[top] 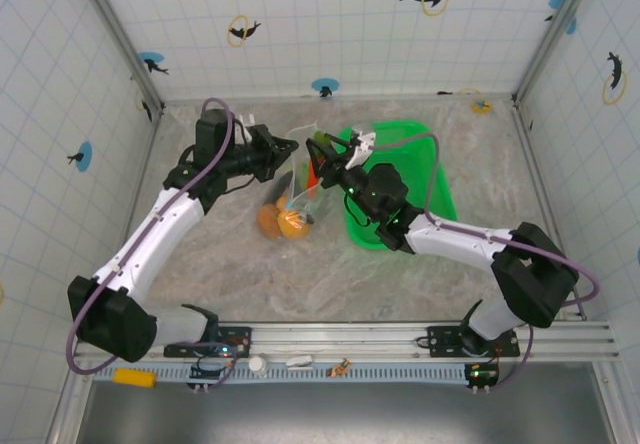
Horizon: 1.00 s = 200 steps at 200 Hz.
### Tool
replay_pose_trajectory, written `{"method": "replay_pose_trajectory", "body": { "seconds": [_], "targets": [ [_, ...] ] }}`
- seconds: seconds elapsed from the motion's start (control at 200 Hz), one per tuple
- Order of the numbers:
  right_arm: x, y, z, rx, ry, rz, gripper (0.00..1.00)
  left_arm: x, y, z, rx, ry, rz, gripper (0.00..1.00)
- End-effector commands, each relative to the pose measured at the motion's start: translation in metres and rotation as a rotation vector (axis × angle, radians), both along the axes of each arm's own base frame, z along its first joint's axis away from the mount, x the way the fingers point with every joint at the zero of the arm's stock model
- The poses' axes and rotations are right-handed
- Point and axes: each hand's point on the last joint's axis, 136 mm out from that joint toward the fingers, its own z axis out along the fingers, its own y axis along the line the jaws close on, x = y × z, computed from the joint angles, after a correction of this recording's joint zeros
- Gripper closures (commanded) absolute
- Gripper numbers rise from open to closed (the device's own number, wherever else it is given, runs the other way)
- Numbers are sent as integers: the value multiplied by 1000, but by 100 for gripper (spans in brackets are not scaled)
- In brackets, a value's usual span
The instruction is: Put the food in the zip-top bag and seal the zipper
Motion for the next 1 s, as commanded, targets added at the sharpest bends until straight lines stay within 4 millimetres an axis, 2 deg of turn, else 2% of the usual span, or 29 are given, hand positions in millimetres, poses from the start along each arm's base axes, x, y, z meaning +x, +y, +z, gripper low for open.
{"method": "replay_pose_trajectory", "body": {
  "seconds": [0.0,0.215,0.355,0.495,0.656,0.756,0.861,0.996],
  "targets": [
    [-4,-2,-1,-5,-1,-24,38,-1,3,6,-27,-16,4,100],
    [2,-22,23,-61,-47,-73,36,2,6,6,-5,-26,1,100],
    [21,-46,31,-123,61,-144,33,0,8,5,46,-45,-16,100],
    [44,-76,4,-261,258,-214,36,-4,9,6,107,-65,-52,100],
    [45,-99,-16,-341,343,-182,49,-11,11,8,172,-76,-101,100],
    [41,-99,-24,-350,454,-103,52,-16,11,8,203,-80,-129,100],
    [26,-85,-35,-429,553,24,47,-20,9,8,227,-70,-172,100],
    [8,-68,-25,-407,559,176,46,-28,1,6,231,-58,-240,100]
  ]
}}
